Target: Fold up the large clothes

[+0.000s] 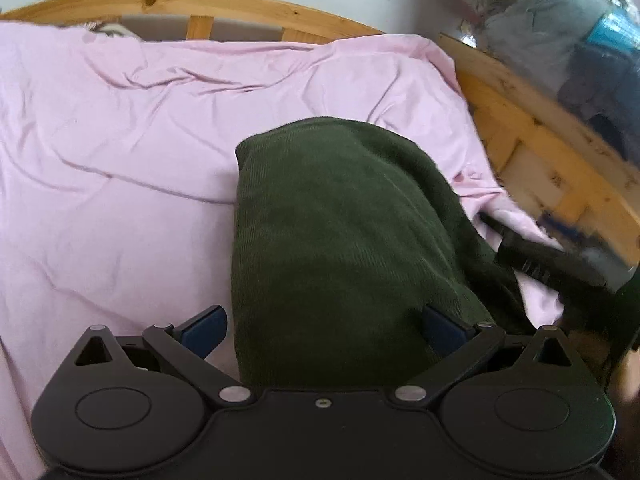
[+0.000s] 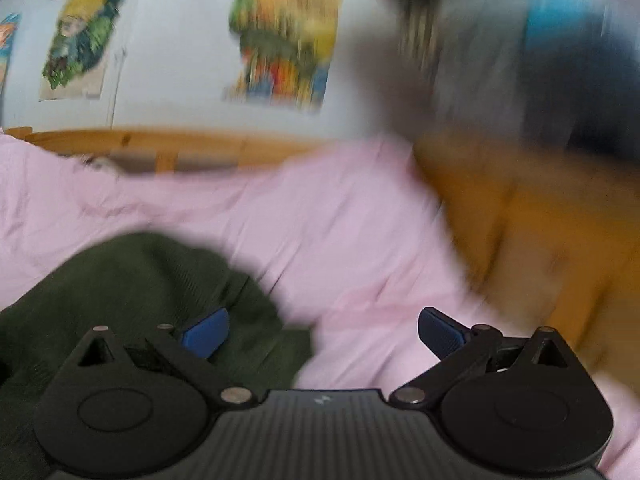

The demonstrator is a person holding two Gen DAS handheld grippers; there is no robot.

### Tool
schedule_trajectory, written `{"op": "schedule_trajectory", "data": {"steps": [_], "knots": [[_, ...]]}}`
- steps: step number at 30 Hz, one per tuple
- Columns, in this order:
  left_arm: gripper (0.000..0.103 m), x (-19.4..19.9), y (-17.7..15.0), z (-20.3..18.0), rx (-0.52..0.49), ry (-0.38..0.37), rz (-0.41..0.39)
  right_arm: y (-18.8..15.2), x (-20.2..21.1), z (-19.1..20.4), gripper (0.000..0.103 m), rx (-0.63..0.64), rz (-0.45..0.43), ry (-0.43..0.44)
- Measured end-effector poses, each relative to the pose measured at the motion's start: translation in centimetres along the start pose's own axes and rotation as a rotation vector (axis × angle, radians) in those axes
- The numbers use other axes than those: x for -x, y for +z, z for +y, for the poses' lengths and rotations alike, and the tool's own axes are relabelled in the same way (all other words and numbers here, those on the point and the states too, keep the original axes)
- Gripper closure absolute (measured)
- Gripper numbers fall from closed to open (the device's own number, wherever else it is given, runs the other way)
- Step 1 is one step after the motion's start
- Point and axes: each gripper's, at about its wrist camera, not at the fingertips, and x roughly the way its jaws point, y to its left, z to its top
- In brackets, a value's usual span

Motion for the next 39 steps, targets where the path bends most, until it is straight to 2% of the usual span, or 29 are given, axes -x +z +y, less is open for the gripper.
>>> {"op": "schedule_trajectory", "data": {"steps": [2, 3, 5, 6, 8, 10, 12, 13, 17, 19, 23, 25, 27, 29, 31, 32, 33, 35, 37, 39], "knots": [[0.001, 0.6, -1.2, 0.7, 0.041, -0.016, 0.016, 1.2, 0.5, 0.0, 0.0, 0.025, -0.08, -0.012], [0.0, 0.6, -1.8, 1.1, 0.056, -0.033, 0.029, 2.1, 0.4, 0.0, 0.0, 0.009, -0.106, 0.035], [0.0, 0.2, -2.8, 1.9, 0.093, -0.066, 0.067, 3.9, -1.1, 0.7, 0.0, -0.006, -0.121, 0.184], [0.0, -0.1, -3.1, 2.3, 0.119, -0.081, 0.086, 4.9, -2.5, 1.7, 0.0, 0.011, -0.098, 0.29], [0.001, -0.5, -3.2, 2.9, 0.154, -0.106, 0.11, 6.1, -5.4, 4.5, 0.0, 0.074, -0.036, 0.422], [0.0, -0.9, -3.2, 3.2, 0.162, -0.117, 0.121, 5.9, -7.9, 7.4, 0.0, 0.175, 0.013, 0.459], [0.001, -1.2, -3.4, 3.4, 0.156, -0.12, 0.119, 4.2, -10.3, 9.9, 0.0, 0.278, 0.066, 0.442], [0.001, -1.4, -3.5, 3.5, 0.151, -0.114, 0.114, 3.3, -11.1, 10.3, 0.0, 0.273, 0.074, 0.442], [0.001, -2.8, -3.5, 4.1, 0.149, -0.128, 0.12, 0.0, -14.8, 9.5, 0.001, 0.12, 0.177, 0.471], [0.0, -3.5, -3.7, 4.4, 0.173, -0.143, 0.125, -0.3, -15.4, 9.4, 0.001, 0.101, 0.211, 0.464], [0.0, -3.6, -4.2, 4.4, 0.151, -0.163, 0.096, -0.5, -14.5, 9.6, 0.001, 0.115, 0.18, 0.422], [0.0, -3.4, -4.1, 5.0, 0.2, -0.19, 0.119, 0.1, -13.0, 8.8, 0.0, 0.106, 0.143, 0.418], [0.001, -2.5, -3.1, 5.1, 0.231, -0.189, 0.124, 1.8, -11.1, 6.5, 0.0, 0.065, 0.176, 0.438], [0.001, -0.4, -1.9, 4.2, 0.166, -0.152, 0.027, 2.5, -9.0, 4.0, 0.0, 0.006, 0.197, 0.41], [0.0, 1.3, -1.0, 3.4, 0.084, -0.141, -0.115, 2.6, -7.1, 1.8, 0.0, -0.061, 0.263, 0.34], [0.0, 1.4, -0.5, 3.2, 0.065, -0.128, -0.145, 2.3, -6.5, 1.3, 0.0, -0.089, 0.297, 0.33], [0.0, 0.9, -0.1, 3.0, 0.053, -0.099, -0.139, 1.6, -5.8, 0.8, 0.0, -0.121, 0.326, 0.324], [0.001, -1.4, 0.5, 2.6, 0.048, -0.021, -0.039, 0.0, -5.1, 1.0, 0.0, -0.123, 0.364, 0.284], [0.0, -2.7, -0.1, 3.0, 0.085, -0.053, -0.024, -2.4, -5.0, 1.6, 0.0, -0.084, 0.39, 0.225], [0.0, -3.8, -0.3, 3.0, 0.102, -0.063, 0.003, -4.4, -5.0, 1.2, 0.0, -0.144, 0.366, 0.235]]}}
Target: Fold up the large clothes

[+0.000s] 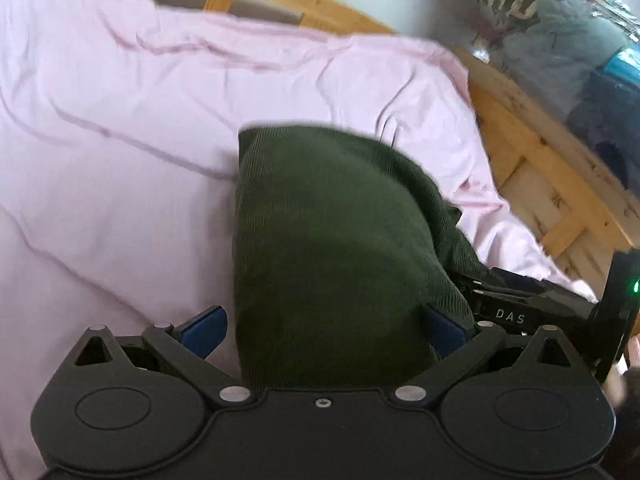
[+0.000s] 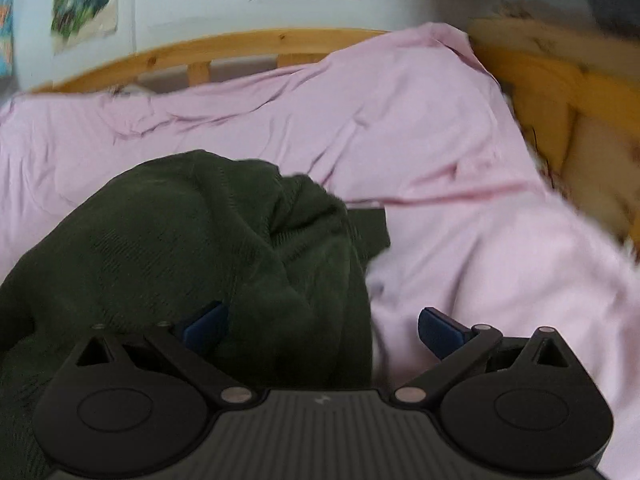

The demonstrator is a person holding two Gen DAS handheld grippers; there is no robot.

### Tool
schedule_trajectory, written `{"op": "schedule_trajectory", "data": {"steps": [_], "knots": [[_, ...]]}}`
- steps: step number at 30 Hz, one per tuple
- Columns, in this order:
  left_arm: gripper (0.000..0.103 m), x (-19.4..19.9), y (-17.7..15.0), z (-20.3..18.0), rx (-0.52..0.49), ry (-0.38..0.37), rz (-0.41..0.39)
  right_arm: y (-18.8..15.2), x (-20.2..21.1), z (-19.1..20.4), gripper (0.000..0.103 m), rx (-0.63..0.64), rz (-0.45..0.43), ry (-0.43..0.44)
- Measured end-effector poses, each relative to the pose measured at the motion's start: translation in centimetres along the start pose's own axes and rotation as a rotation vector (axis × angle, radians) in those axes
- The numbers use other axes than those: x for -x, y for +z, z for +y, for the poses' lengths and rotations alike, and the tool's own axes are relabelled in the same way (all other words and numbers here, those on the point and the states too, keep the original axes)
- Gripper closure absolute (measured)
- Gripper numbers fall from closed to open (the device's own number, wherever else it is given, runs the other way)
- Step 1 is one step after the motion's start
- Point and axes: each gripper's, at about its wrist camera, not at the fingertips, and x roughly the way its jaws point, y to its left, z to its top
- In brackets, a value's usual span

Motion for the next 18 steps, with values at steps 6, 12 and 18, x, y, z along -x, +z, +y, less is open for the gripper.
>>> {"op": "schedule_trajectory", "data": {"steps": [6, 12, 18], "knots": [[0.0, -0.1, -1.3, -1.4, -0.115, 0.063, -0.015, -0.6, -1.6, -0.6, 0.001, 0.011, -0.005, 0.042], [0.0, 2.3, -1.5, -2.2, -0.142, 0.086, -0.077, -0.3, -1.3, -1.4, 0.001, -0.053, -0.003, 0.089], [0.0, 4.3, -3.8, 0.3, -0.02, 0.033, -0.052, -0.3, -0.8, -1.8, 0.001, -0.123, 0.022, 0.096]]}}
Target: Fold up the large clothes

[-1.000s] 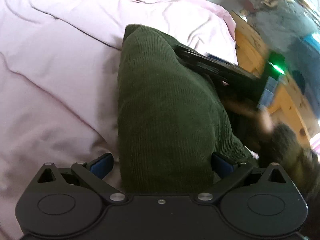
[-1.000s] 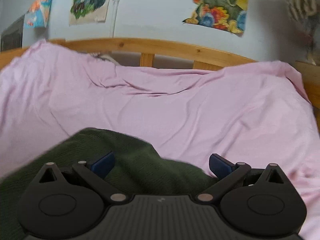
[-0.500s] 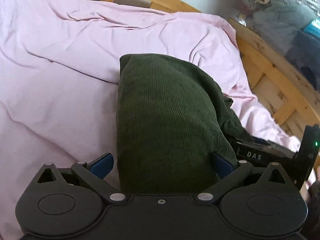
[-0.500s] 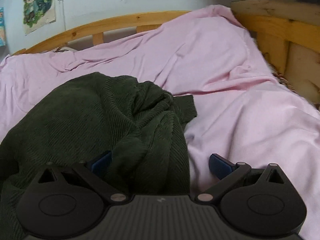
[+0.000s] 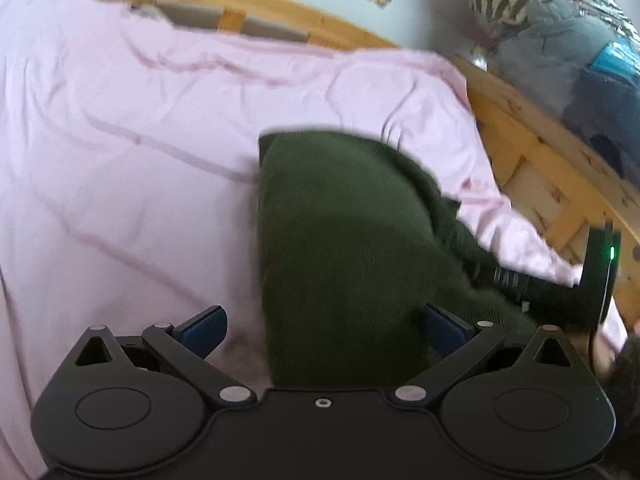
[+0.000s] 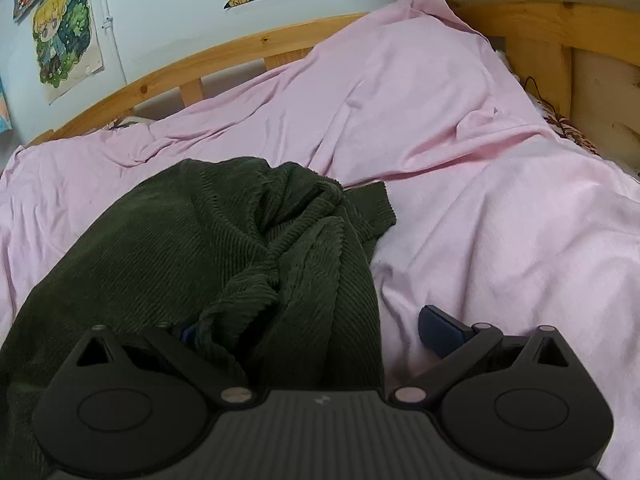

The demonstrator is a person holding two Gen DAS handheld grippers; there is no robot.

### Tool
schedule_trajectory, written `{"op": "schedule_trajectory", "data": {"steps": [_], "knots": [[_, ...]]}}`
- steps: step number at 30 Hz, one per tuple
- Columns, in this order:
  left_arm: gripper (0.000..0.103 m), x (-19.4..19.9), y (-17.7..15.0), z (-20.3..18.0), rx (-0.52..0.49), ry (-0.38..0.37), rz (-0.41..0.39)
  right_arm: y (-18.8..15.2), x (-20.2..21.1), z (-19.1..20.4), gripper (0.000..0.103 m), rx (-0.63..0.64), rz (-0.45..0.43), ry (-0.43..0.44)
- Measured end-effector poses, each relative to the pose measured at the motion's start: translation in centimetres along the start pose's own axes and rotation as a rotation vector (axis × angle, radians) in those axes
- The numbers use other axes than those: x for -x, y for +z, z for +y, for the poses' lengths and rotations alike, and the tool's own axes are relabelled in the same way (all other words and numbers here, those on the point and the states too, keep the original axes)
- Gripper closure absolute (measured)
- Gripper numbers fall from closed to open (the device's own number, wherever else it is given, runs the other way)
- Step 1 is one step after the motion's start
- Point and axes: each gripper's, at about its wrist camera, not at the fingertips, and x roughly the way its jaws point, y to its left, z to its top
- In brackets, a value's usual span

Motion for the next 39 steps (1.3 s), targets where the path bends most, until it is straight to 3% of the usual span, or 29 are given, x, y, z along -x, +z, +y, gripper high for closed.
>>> {"op": "schedule_trajectory", "data": {"steps": [6, 9, 12, 15, 18, 21, 27, 39], "knots": [[0.0, -1.4, -1.8, 0.8, 0.059, -0.016, 0.048, 0.1, -0.3, 0.1, 0.0, 0.005, 0.01, -0.008], [0.0, -1.5, -0.8, 1.1, 0.073, -0.032, 0.09, 0.5, 0.6, 0.2, 0.0, -0.012, -0.012, -0.011], [0.0, -1.3, 0.9, 1.1, 0.087, -0.04, 0.134, 0.9, 2.3, -0.1, 0.0, -0.043, -0.096, 0.026], [0.001, -0.6, 2.4, 0.9, 0.062, -0.036, 0.107, 1.5, 2.9, -1.0, 0.0, -0.11, -0.13, 0.092], [0.001, -0.8, 3.9, 1.2, 0.045, -0.029, 0.069, 1.7, 2.4, -2.0, 0.0, -0.185, -0.107, 0.17], [0.0, -2.5, 5.5, 1.6, 0.039, -0.033, 0.094, 1.5, 0.9, -2.6, 0.0, -0.242, -0.026, 0.221], [0.0, -4.3, 6.0, 1.8, 0.04, -0.102, 0.135, 1.0, -1.1, -2.6, 0.0, -0.224, 0.049, 0.17], [0.0, -5.5, 5.9, 2.7, 0.121, -0.176, 0.189, 0.4, -1.2, -2.3, 0.0, -0.218, 0.031, 0.163]]}}
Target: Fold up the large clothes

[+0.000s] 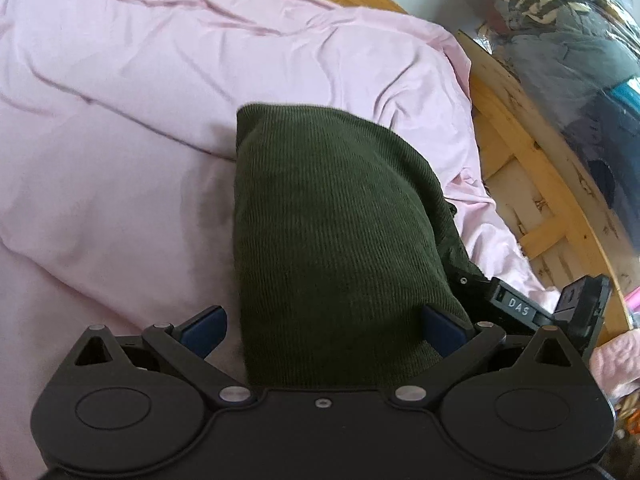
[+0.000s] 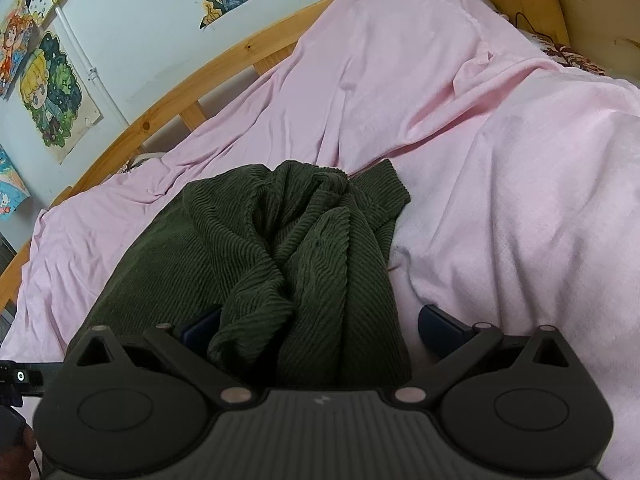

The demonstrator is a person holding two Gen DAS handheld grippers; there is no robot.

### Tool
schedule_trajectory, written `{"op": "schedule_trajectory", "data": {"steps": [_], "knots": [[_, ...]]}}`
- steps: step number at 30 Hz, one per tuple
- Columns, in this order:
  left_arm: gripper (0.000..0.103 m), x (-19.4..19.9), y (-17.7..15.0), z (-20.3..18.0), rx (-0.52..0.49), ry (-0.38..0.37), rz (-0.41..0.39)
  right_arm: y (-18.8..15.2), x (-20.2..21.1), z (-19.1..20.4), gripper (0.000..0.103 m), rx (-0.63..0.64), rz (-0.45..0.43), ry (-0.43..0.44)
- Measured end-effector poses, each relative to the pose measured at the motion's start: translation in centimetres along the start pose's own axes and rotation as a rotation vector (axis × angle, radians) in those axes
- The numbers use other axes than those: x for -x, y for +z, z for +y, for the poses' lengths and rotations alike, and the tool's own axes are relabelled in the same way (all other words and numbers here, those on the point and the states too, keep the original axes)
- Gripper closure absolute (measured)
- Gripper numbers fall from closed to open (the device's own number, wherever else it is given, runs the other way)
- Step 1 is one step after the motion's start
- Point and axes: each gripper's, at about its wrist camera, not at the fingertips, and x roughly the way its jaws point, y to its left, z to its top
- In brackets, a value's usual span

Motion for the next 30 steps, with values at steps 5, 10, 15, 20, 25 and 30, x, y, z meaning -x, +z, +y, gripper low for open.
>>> {"op": "schedule_trajectory", "data": {"steps": [5, 10, 15, 20, 25, 30], "knots": [[0.0, -1.4, 0.0, 1.0, 0.07, -0.072, 0.048, 0.0, 0.0, 0.0, 0.0, -0.003, 0.007, 0.002], [0.0, -2.8, 0.3, 3.1, 0.204, -0.163, 0.143, 0.0, 0.0, 0.1, 0.0, 0.002, 0.008, 0.0], [0.0, -3.3, 0.6, 2.6, 0.209, -0.141, 0.171, 0.1, 0.3, -0.6, 0.029, -0.088, 0.016, 0.101], [0.004, -2.8, 1.0, 1.0, 0.154, -0.092, 0.159, 0.4, 1.1, -0.5, 0.051, -0.073, -0.011, 0.118], [0.009, -1.2, 1.7, 0.1, 0.143, -0.095, 0.12, 0.8, 3.2, 0.7, 0.055, -0.029, -0.084, 0.178], [0.009, 1.4, 2.9, -0.1, 0.1, -0.121, 0.043, 2.4, 4.4, 3.0, 0.055, 0.012, -0.182, 0.233]]}}
